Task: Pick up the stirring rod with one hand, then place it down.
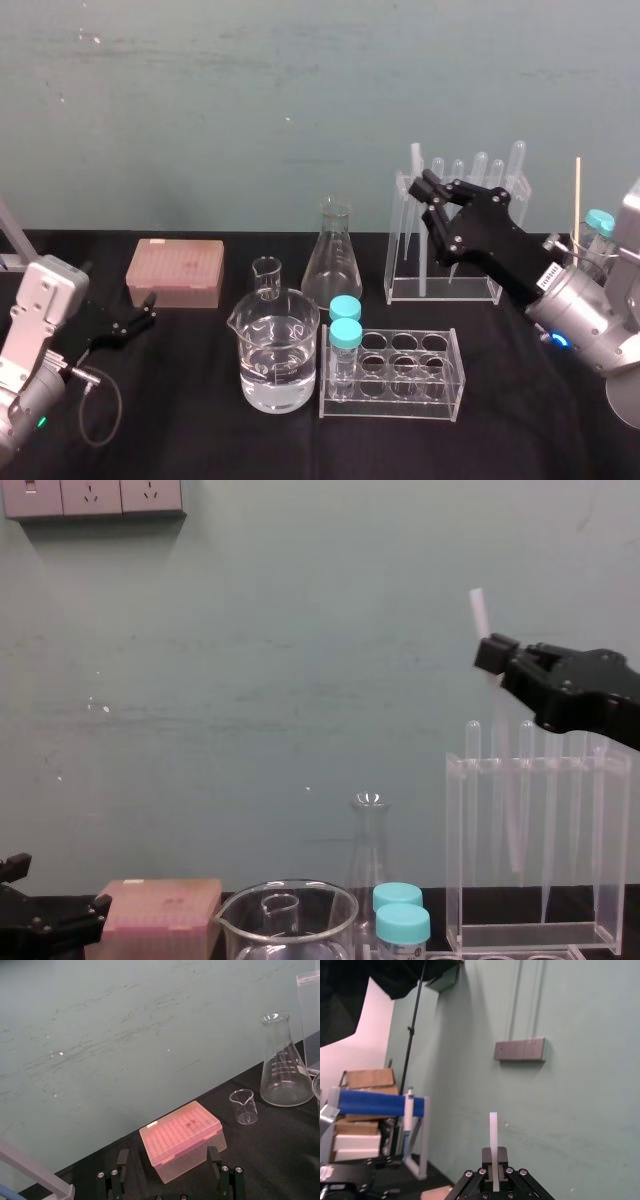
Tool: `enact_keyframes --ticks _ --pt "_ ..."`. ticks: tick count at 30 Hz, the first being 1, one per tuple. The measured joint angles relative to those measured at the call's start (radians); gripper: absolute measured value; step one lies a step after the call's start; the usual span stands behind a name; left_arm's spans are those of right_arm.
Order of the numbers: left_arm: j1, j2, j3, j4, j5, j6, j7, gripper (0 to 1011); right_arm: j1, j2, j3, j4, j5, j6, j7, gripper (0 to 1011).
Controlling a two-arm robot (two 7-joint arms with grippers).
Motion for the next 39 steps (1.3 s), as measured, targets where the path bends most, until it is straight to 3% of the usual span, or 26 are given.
enact_keyframes --ticks 6,13,39 --pt "0.0 0.0 0.0 0.0 0.0 0.0 0.0 1000 -0.011 -0.013 0.025 0.05 0.008 -0.05 0.026 57" --pt "0.0 0.0 0.0 0.0 0.0 0.0 0.0 1000 -0.013 -0.014 0.038 0.083 0.004 -0.016 0.025 57" --pt "0.0 0.0 0.0 0.0 0.0 0.0 0.0 1000 -0.014 -0.015 0.035 0.078 0.005 -0.03 0.025 57"
